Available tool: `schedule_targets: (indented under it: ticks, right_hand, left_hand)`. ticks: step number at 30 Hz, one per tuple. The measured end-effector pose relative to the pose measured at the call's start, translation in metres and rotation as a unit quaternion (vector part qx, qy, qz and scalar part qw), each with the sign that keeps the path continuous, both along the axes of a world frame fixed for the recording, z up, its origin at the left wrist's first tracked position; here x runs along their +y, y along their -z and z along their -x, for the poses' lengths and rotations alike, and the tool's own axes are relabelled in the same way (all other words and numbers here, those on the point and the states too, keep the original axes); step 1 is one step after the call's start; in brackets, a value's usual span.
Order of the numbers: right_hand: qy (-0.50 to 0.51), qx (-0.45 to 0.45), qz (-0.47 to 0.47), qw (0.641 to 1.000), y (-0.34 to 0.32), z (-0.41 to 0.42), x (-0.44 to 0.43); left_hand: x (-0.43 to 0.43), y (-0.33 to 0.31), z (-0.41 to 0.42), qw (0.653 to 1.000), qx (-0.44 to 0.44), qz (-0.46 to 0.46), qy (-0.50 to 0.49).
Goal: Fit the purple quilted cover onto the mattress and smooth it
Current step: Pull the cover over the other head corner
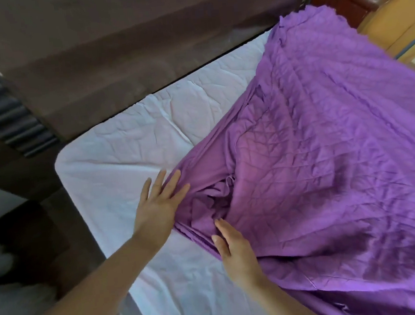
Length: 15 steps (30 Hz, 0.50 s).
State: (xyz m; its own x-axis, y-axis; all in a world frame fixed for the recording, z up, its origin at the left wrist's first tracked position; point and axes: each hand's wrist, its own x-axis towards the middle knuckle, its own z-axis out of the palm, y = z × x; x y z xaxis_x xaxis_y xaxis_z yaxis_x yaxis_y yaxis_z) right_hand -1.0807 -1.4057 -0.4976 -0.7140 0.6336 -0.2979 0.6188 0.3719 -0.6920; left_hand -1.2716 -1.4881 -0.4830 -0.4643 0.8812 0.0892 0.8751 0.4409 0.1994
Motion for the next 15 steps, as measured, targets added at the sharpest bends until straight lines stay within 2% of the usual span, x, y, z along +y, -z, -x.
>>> schedule_targets:
  ticks: [1, 2, 5, 9, 12, 15]
  right_hand:
    - [-0.004, -0.003, 0.001, 1.000, 0.000, 0.003, -0.001]
    - [-0.002, 0.000, -0.005, 1.000, -0.001, 0.009, -0.002]
    - [0.051, 0.043, -0.083, 0.994, -0.001, 0.023, 0.013]
    - [0.079, 0.003, -0.187, 0.979, -0.001, 0.055, 0.039]
    - [0.051, -0.054, -0.186, 0.980, -0.004, 0.082, 0.049]
    - [-0.006, -0.111, -0.142, 0.984, 0.002, 0.103, 0.052]
  left_hand:
    - [-0.003, 0.001, 0.003, 0.997, 0.039, 0.070, 0.022]
    - [-0.006, 0.006, 0.007, 0.992, 0.038, 0.119, 0.020]
    - [-0.012, 0.009, 0.016, 0.970, 0.012, 0.237, -0.056]
    - [-0.037, 0.014, 0.032, 0.962, -0.050, 0.205, -0.170]
    - [-0.069, 0.024, 0.039, 0.954, -0.062, 0.209, -0.207]
    - [-0.080, 0.037, 0.039, 0.964, -0.055, 0.197, -0.168]
